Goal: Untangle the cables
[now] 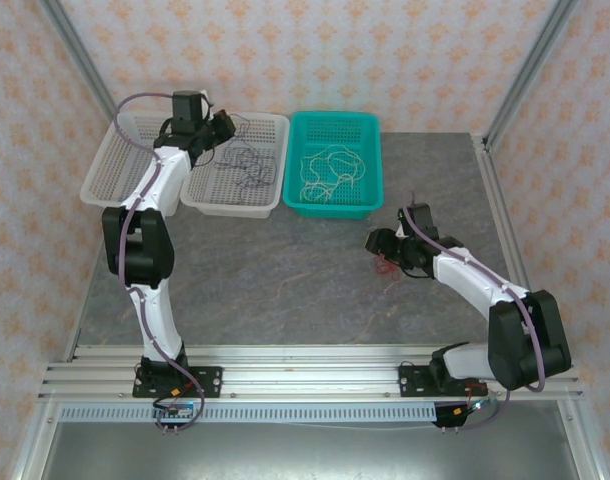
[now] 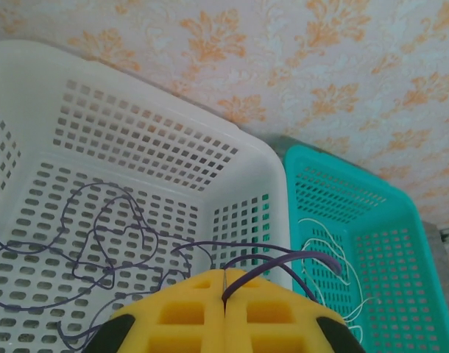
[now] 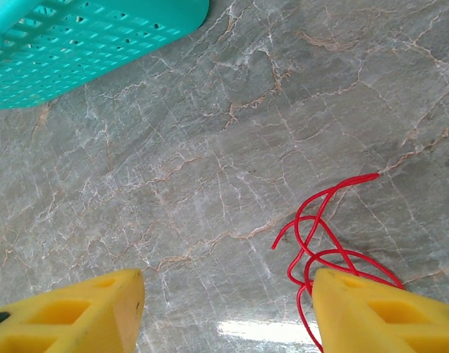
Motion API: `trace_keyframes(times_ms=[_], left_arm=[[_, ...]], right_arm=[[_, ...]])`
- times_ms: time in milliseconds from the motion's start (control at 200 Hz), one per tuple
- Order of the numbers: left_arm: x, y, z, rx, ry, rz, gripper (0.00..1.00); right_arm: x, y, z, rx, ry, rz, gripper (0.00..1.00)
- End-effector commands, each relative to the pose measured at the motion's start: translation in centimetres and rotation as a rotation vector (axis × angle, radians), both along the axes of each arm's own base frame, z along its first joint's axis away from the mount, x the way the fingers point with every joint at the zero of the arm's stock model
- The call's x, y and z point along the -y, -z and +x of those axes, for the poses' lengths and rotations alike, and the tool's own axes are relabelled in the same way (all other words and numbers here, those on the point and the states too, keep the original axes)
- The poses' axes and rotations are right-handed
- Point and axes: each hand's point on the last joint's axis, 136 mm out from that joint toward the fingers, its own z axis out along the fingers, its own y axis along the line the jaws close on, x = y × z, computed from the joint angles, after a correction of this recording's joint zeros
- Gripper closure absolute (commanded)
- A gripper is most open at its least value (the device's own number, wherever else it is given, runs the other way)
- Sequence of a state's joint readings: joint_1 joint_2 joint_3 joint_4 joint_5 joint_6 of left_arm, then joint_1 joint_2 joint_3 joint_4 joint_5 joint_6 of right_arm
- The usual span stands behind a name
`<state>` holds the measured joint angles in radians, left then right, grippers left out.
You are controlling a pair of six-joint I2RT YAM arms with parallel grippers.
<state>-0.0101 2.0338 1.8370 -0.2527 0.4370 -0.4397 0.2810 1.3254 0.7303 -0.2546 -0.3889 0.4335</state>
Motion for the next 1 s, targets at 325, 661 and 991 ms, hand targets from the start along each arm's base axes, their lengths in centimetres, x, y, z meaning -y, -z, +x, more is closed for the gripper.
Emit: trace_keyframes(times_ms=[325, 661, 991], left_arm=[[1.7, -13.6, -5.6, 0.295, -0.006, 0.034, 0.14], [12.9, -17.2, -17.7, 0.43, 0.245, -0.022, 0.03], [27.3, -4.8, -24.7, 0.186, 0.533, -0.03, 0.06]], right_arm=[[2.8, -2.9, 0.5, 0.108, 0.123, -0.086, 0.37], [7.8, -5.2, 0.9, 0.225, 0.339, -0.099, 0.32], [6.5, -2.0, -0.5, 0.106, 0.249, -0.04, 0.32]])
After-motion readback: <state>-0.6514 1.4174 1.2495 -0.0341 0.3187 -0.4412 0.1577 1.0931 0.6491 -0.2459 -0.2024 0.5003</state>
